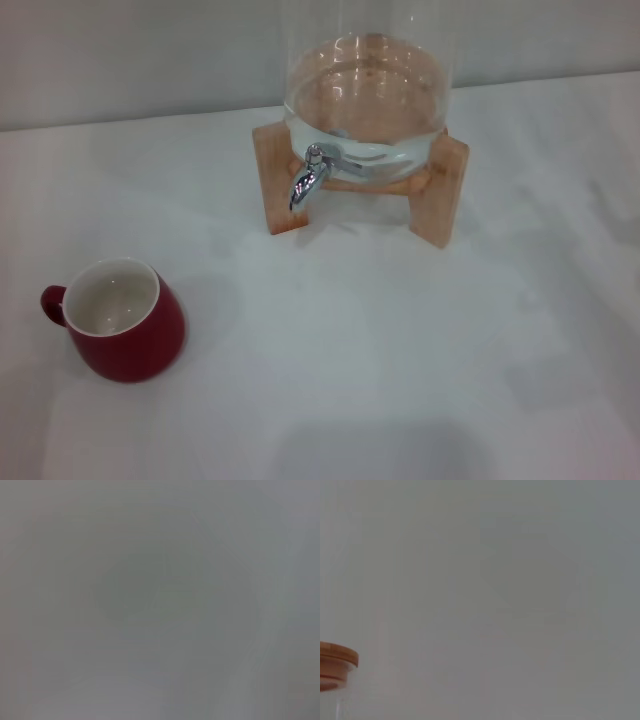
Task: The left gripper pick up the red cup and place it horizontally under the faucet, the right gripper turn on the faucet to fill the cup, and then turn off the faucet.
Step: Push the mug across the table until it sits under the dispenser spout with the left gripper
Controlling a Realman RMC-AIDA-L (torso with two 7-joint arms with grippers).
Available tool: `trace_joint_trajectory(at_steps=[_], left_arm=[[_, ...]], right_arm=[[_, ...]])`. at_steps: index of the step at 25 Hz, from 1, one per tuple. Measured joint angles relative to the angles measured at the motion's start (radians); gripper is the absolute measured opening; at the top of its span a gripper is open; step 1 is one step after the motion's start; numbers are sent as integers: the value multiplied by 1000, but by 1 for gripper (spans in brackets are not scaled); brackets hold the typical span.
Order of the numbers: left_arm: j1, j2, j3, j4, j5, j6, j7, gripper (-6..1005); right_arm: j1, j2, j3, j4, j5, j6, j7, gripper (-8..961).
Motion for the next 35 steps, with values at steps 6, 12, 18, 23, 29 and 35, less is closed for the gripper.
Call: trace_joint_trajectory(at_steps=[6,12,18,23,29,35], left_arm=[[-4,3,8,5,15,-24,5,856],[-12,6,32,25,28,-99,31,855],[-19,6,42,34,50,-149,48,854],[-26,7,73,35,50,-160,49,854],[-32,8,85,36,56,-182,73,853],[-40,8,86,37,88,-223,100,852]], right_arm=[[0,0,-8,0,0,0,0,872],[-2,0,-25,0,0,0,1,872],[-8,0,-30,-4,0,0,0,872],[-10,0,-40,-5,0,0,1,873],[-11,0,-42,-10,0,0,1,873],[-11,0,-43,-11,0,-1,0,873]])
